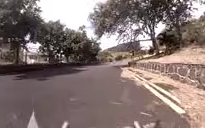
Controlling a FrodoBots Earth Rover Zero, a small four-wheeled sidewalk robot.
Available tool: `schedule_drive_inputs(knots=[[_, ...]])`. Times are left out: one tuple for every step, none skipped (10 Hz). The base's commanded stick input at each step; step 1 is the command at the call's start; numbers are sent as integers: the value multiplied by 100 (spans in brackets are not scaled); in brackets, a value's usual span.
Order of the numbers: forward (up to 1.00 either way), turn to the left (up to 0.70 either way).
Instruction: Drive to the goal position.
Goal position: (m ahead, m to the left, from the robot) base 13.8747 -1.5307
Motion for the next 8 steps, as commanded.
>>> schedule_drive_inputs(knots=[[85,0],[85,0],[85,0],[85,-34],[85,-34],[85,-34],[85,-34],[85,-34]])
